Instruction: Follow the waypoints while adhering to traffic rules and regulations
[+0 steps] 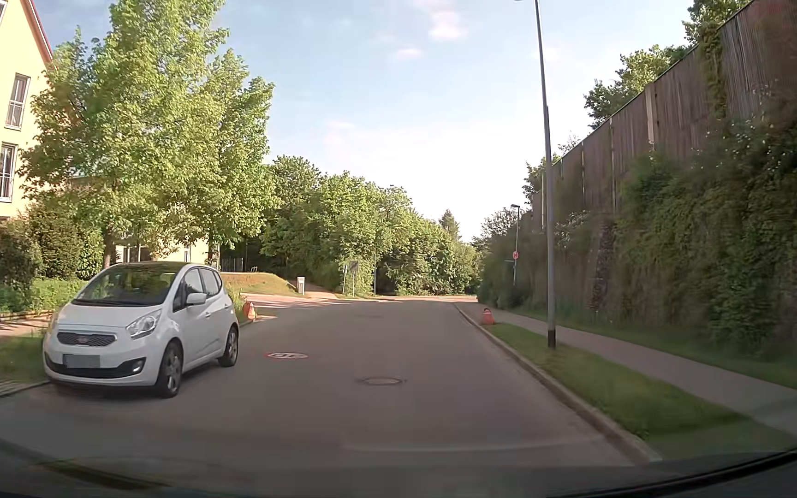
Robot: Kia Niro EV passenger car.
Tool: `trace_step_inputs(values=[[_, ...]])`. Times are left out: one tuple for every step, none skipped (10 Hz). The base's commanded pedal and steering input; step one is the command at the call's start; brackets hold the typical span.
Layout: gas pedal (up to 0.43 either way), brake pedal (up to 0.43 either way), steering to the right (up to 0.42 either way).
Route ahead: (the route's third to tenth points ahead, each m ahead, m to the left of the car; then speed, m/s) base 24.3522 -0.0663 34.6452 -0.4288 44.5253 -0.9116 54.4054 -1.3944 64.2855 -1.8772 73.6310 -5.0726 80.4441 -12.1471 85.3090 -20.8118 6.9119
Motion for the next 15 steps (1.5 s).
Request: trace_step_inputs(values=[[0.0,0.152,-0.002],[0.0,0.146,-0.003],[0.0,0.146,-0.004],[0.0,0.146,-0.004],[0.0,0.146,-0.004],[0.0,0.14,-0.005],[0.0,0.134,-0.005],[0.0,0.128,-0.004],[0.0,0.128,-0.005],[0.0,0.116,-0.004],[0.0,0.11,-0.004],[0.0,0.104,-0.004],[0.0,0.104,-0.004],[0.0,0.104,-0.004],[0.0,0.079,-0.003]])
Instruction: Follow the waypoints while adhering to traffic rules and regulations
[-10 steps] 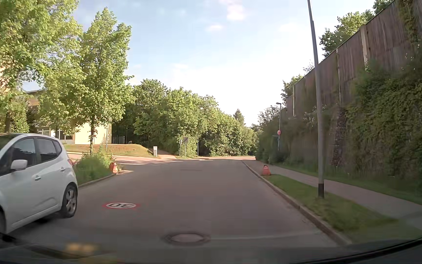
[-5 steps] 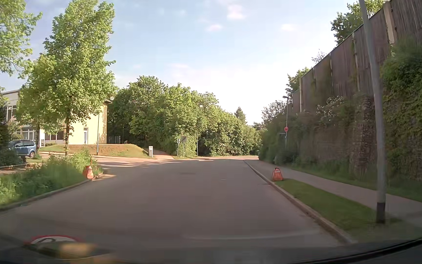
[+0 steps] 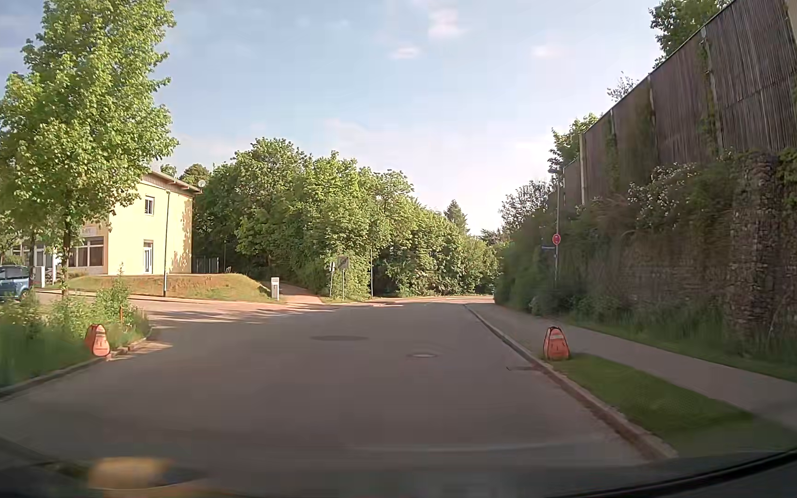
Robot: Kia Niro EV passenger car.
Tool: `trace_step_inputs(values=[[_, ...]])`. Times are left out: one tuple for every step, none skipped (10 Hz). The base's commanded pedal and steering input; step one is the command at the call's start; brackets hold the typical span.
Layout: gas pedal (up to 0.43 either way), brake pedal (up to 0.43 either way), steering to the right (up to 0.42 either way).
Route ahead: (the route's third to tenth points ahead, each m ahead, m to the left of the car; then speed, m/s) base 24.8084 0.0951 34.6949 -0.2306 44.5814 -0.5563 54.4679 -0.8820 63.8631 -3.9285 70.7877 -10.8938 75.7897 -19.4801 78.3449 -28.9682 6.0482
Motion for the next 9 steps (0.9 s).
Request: trace_step_inputs(values=[[0.0,0.049,-0.003],[0.0,0.049,-0.003],[0.0,0.037,-0.003],[0.0,0.018,-0.003],[0.0,0.0,-0.003],[0.0,0.0,-0.003],[0.0,0.0,-0.003],[0.0,0.0,-0.003],[0.0,0.0,-0.003]])
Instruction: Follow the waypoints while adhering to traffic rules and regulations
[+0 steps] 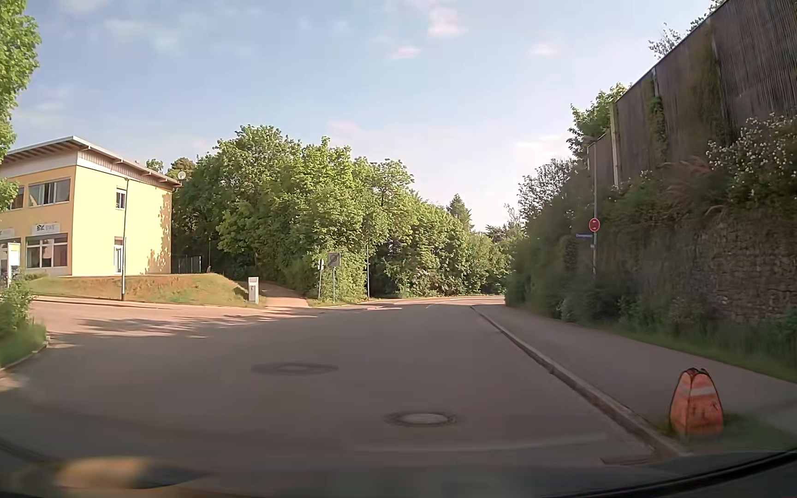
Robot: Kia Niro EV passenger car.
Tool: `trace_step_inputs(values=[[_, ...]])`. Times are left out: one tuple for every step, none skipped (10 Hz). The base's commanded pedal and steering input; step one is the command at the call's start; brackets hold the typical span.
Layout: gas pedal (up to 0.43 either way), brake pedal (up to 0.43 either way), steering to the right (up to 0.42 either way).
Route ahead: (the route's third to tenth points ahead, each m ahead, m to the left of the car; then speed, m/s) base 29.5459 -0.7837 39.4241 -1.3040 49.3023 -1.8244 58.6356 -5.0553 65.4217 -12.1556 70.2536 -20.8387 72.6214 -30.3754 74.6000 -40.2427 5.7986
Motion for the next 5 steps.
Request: trace_step_inputs(values=[[0.0,0.0,-0.003],[0.0,0.0,0.0],[0.0,0.0,0.003],[0.0,0.0,0.004],[0.0,0.0,0.004]])
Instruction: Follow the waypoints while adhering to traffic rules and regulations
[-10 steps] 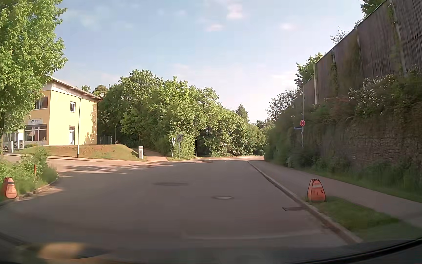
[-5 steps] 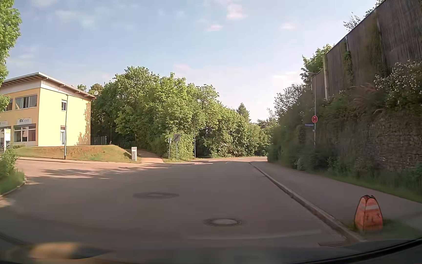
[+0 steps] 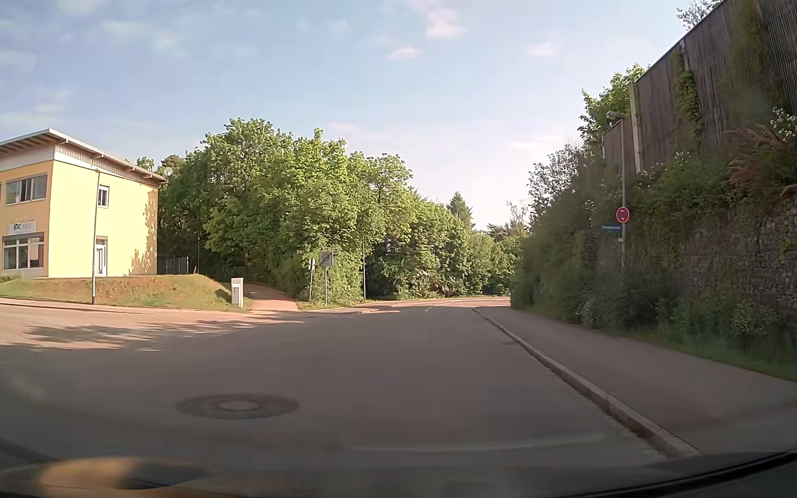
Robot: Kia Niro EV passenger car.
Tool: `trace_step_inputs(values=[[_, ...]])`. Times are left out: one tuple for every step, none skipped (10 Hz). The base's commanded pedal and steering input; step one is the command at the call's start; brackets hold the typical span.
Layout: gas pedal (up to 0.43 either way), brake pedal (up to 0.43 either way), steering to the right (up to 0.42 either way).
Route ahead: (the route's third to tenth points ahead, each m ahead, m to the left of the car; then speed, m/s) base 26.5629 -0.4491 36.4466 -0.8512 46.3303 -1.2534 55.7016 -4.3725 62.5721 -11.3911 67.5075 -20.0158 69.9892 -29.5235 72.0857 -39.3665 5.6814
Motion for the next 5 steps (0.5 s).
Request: trace_step_inputs(values=[[0.0,0.0,0.004],[0.0,0.0,0.004],[0.0,0.0,0.004],[0.0,0.0,0.004],[0.0,0.0,0.005]])
